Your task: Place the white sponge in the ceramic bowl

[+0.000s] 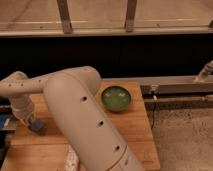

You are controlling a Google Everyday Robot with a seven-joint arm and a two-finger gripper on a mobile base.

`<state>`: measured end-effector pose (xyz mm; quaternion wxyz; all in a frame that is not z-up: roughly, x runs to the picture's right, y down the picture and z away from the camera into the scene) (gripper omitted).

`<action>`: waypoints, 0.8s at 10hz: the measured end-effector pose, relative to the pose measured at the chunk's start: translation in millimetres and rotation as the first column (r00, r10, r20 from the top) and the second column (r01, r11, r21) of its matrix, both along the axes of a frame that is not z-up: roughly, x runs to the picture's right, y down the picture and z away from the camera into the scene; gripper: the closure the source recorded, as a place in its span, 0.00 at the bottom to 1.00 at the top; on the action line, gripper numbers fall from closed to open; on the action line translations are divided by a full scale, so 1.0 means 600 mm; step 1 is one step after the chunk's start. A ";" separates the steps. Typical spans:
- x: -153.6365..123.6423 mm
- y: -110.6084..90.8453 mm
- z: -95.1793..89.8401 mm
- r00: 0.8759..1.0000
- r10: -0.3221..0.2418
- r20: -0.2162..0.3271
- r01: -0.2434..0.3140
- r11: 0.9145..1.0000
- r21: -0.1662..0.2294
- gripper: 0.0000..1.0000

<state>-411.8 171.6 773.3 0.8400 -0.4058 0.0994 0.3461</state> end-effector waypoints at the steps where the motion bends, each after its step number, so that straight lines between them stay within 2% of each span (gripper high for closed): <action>1: 0.006 -0.010 -0.003 1.000 0.013 -0.004 -0.013 1.000 0.015 1.00; 5: 0.042 -0.095 -0.029 0.997 0.078 -0.028 -0.074 0.991 0.107 1.00; 7: 0.084 -0.163 -0.026 0.991 0.113 -0.071 -0.101 0.983 0.153 1.00; 8: 0.098 -0.185 -0.027 0.988 0.124 -0.087 -0.109 0.980 0.166 1.00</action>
